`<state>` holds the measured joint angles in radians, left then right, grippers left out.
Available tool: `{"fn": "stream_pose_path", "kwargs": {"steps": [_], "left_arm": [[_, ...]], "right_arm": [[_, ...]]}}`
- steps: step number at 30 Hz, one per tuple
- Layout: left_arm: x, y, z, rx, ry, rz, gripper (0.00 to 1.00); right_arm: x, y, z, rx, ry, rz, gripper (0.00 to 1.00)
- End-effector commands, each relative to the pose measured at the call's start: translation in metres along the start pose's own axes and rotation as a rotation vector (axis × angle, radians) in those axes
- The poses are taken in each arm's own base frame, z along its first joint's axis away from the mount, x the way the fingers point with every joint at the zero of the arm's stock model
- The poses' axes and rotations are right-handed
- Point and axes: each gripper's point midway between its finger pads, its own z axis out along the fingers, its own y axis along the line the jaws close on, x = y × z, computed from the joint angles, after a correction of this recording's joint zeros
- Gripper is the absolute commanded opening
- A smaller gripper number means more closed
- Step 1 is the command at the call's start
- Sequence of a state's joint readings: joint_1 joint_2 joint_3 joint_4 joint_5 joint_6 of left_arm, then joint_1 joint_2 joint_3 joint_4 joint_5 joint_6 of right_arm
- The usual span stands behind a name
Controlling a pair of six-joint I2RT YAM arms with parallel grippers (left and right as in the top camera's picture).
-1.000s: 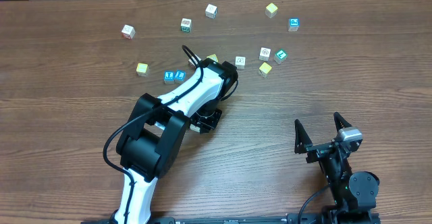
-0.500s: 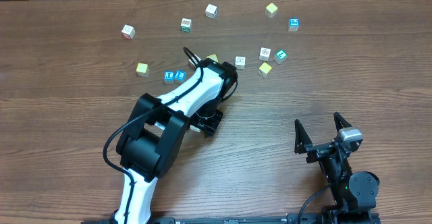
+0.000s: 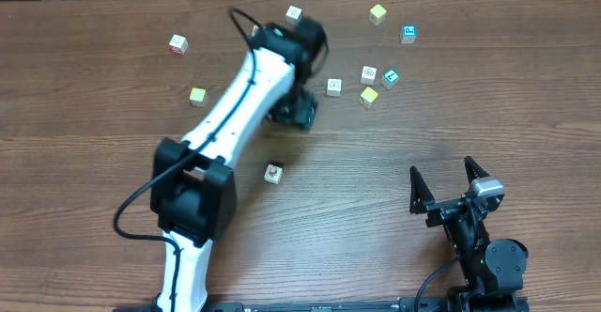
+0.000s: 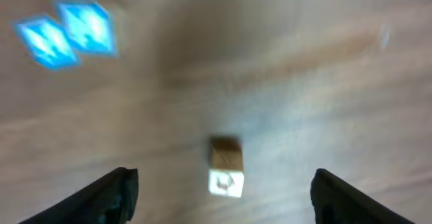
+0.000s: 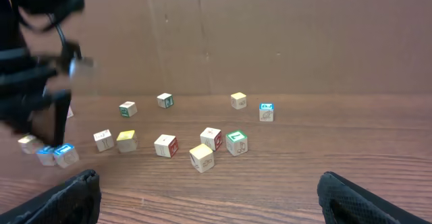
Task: Form a circle
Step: 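Move the left gripper back to the blue L blocks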
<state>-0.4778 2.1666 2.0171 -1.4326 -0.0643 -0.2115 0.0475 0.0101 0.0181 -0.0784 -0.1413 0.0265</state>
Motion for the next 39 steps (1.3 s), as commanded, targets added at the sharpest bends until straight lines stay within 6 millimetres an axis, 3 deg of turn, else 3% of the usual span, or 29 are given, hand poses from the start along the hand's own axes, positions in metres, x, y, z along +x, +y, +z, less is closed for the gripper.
{"fn": "stream_pose_path", "kwargs": {"steps": [1,6,9,13,14,18,19,24,29,32,39], "left_arm": [[-0.036,0.033,-0.026,0.033,-0.134,-0.155,0.84],[-0.066,0.087,-0.029,0.045,-0.242,-0.319,0.88],[-0.069,0.114,-0.026,0.057,-0.248,-0.423,0.88],[-0.06,0.128,-0.02,0.104,-0.209,-0.466,0.75],[-0.057,0.13,-0.019,0.108,-0.196,-0.463,0.66],[-0.047,0.128,-0.015,0.101,-0.151,-0.444,0.3],[-0.045,0.126,-0.014,0.101,-0.143,-0.442,0.25],[-0.029,0.114,0.0,0.095,-0.067,-0.422,0.26],[-0.006,0.093,0.041,0.088,0.041,-0.397,0.25],[-0.003,0.081,0.059,0.09,0.047,-0.368,0.26],[-0.012,0.059,0.079,0.086,-0.007,-0.315,0.26]], "right_arm": [[0.002,-0.002,0.0,0.008,-0.003,0.002,1.0],[0.002,-0.002,0.0,0.008,-0.003,0.002,1.0],[0.002,-0.002,0.0,0.008,-0.003,0.002,1.0],[0.002,-0.002,0.0,0.008,-0.003,0.002,1.0],[0.002,-0.002,0.0,0.007,-0.003,0.002,1.0],[0.002,-0.002,0.0,0.008,-0.003,0.002,1.0],[0.002,-0.002,0.0,0.008,-0.003,0.002,1.0],[0.002,-0.002,0.0,0.008,-0.003,0.002,1.0],[0.002,-0.002,0.0,0.007,-0.003,0.002,1.0],[0.002,-0.002,0.0,0.008,-0.003,0.002,1.0],[0.002,-0.002,0.0,0.007,-0.003,0.002,1.0]]}}
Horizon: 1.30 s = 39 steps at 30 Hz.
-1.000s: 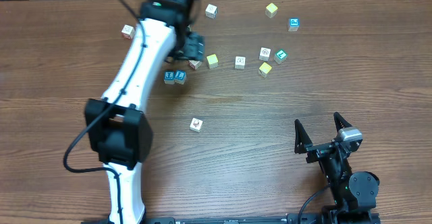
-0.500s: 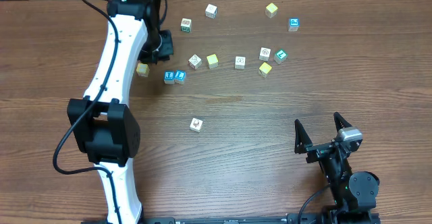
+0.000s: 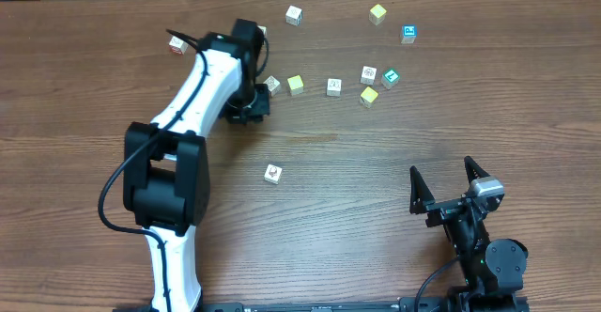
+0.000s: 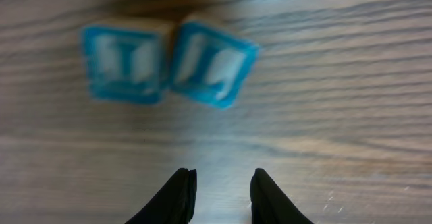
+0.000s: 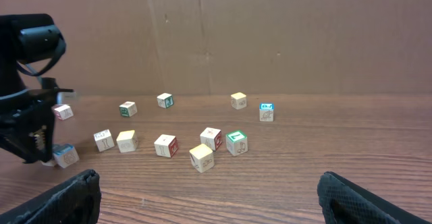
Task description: Form a circle
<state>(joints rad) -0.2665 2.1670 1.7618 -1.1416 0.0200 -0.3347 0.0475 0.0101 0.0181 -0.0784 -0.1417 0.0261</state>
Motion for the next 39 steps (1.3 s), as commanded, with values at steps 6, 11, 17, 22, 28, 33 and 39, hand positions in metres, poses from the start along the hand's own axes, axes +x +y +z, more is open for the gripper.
{"fn": "stream_pose_path", "kwargs": {"steps": [6,11,17,22,28,33,39], "left_arm": [[-0.006,-0.008,0.019,-0.01,-0.055,0.024,0.23],[-0.011,-0.012,0.022,0.005,-0.078,0.027,0.24],[-0.01,-0.024,0.021,0.064,-0.074,0.089,0.1],[-0.025,-0.028,0.005,0.079,-0.12,0.089,0.07],[-0.036,-0.026,-0.009,0.059,-0.155,0.086,0.09],[-0.042,-0.008,-0.008,-0.046,-0.189,0.077,0.09],[-0.045,0.003,0.001,-0.106,-0.215,0.071,0.09]], "right_arm": [[0.002,-0.002,0.0,0.008,-0.003,0.003,1.0],[0.002,-0.002,0.0,0.008,-0.003,0.003,1.0],[0.002,-0.002,0.0,0.008,-0.003,0.003,1.0],[0.002,-0.002,0.0,0.008,-0.003,0.003,1.0],[0.002,-0.002,0.0,0.008,-0.003,0.003,1.0],[0.002,-0.002,0.0,0.008,-0.003,0.003,1.0],[0.002,-0.002,0.0,0.008,-0.003,0.003,1.0]]}}
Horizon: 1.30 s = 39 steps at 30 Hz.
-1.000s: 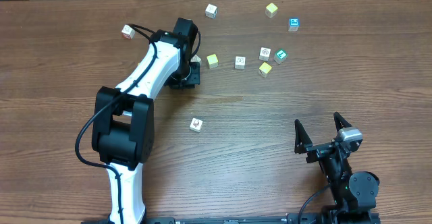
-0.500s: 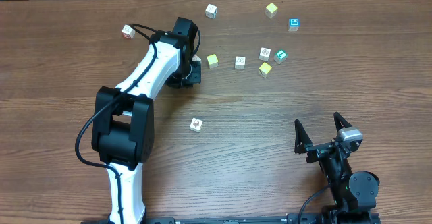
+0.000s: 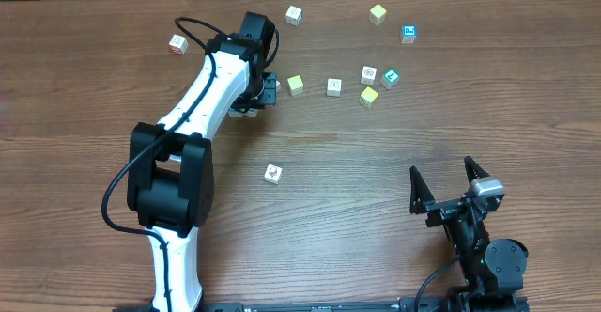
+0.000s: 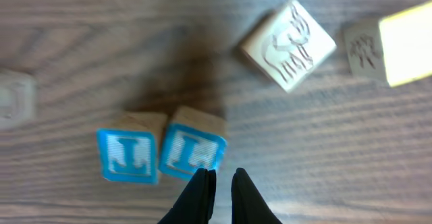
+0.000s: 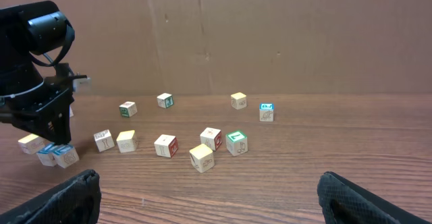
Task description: Form a circle
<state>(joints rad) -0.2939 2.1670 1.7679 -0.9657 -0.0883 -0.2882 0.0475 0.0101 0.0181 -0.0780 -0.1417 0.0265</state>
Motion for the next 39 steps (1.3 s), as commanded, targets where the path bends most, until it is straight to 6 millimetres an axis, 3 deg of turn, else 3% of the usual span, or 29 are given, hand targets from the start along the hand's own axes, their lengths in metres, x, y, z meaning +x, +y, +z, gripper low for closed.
{"fn": "stream_pose_path", "kwargs": {"steps": [1,15,24,36,39], "left_arm": [[0.002,0.011,0.011,-0.053,-0.007,0.009,0.09],[0.013,0.006,0.026,-0.032,0.008,0.018,0.09],[0.021,-0.041,0.023,0.231,0.05,0.049,0.08],[0.016,-0.052,0.02,0.209,0.009,0.096,0.1],[0.014,-0.063,0.013,0.275,0.012,0.1,0.1]], "right_arm": [[0.002,-0.002,0.0,0.008,-0.002,0.002,1.0],[0.002,-0.002,0.0,0.008,-0.003,0.002,1.0],[0.002,-0.002,0.0,0.008,-0.002,0.002,1.0],[0.002,-0.002,0.0,0.008,-0.002,0.002,1.0],[0.002,-0.002,0.0,0.008,-0.002,0.002,1.0]]}}
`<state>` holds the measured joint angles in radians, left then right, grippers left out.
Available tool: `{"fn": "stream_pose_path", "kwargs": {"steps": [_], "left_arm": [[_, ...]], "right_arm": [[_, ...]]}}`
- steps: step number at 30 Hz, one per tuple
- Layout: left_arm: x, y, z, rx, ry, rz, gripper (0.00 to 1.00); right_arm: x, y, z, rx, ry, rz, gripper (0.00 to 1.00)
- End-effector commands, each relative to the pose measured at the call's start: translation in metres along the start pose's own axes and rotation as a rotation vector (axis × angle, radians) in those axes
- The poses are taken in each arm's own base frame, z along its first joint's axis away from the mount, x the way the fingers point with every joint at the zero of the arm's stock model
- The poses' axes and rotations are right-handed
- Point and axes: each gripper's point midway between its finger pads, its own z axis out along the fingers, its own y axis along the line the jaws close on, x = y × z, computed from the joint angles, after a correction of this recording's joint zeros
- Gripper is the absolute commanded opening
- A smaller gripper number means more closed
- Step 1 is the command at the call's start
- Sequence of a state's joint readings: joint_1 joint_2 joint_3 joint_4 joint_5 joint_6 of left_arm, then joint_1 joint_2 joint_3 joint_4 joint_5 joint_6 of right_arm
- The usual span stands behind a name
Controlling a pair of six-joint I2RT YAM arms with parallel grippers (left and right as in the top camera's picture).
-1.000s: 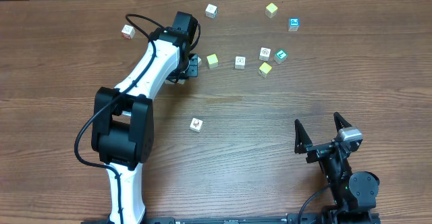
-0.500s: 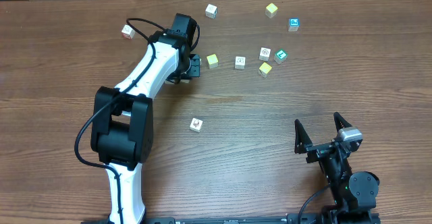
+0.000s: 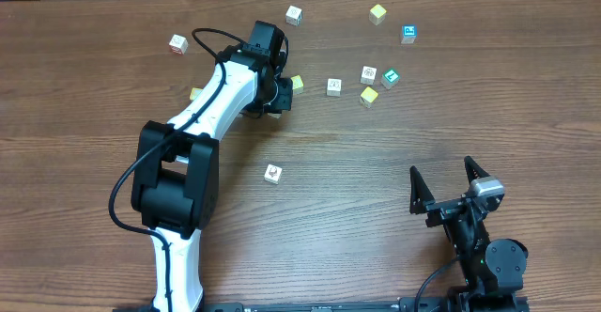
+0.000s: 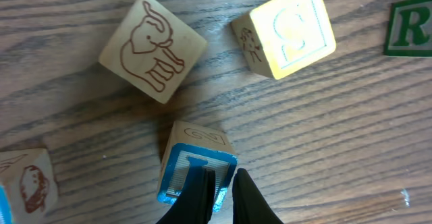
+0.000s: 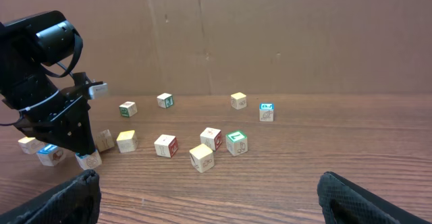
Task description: Form a circle
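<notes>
Small wooden picture and letter blocks lie scattered across the far half of the brown table (image 3: 376, 209). My left gripper (image 4: 219, 178) is shut, its tips resting on the near edge of a blue-bordered block (image 4: 187, 163). Just beyond that block sit an elephant block (image 4: 153, 47) and a yellow S block (image 4: 290, 32). In the overhead view the left gripper (image 3: 272, 96) is at the left end of the cluster. My right gripper (image 3: 449, 176) is open near the front right, with nothing between its fingers.
A green R block (image 4: 412, 25) lies at the right edge of the left wrist view. Another blue block (image 5: 47, 154) lies left of the arm. One block (image 3: 272, 173) sits alone mid-table. Further blocks (image 3: 377, 13) lie along the far edge.
My left gripper has moved to the right. One of the two blue blocks is now apart from its twin, lying further right beside the elephant block. The right arm has not moved.
My left gripper was open over a single block near mid-table. Then it stood further left, nearly shut, before two blue blocks side by side. Then it was shut just behind that pair. Now one blue block lies to the right at its tips.
</notes>
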<state>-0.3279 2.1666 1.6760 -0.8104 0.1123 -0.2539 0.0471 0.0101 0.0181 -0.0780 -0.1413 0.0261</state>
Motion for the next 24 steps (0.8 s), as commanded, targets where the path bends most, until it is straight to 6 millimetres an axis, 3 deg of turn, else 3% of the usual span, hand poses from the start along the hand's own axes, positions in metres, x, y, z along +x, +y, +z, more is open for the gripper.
{"fn": "stream_pose_path", "kwargs": {"steps": [1,12,20,24], "left_arm": [[0.003,-0.015,-0.001,0.071,0.021,0.037,0.1],[-0.009,-0.009,-0.02,0.052,0.011,0.038,0.11],[-0.002,0.026,-0.012,-0.13,0.014,0.009,0.11],[0.001,0.032,-0.008,-0.153,0.017,-0.003,0.12]], "right_arm": [[0.002,-0.002,0.0,0.007,-0.003,0.003,1.0],[0.002,-0.002,0.0,0.007,-0.003,0.003,1.0],[0.002,-0.002,0.0,0.007,-0.002,0.003,1.0],[0.002,-0.002,0.0,0.007,-0.003,0.003,1.0]]}}
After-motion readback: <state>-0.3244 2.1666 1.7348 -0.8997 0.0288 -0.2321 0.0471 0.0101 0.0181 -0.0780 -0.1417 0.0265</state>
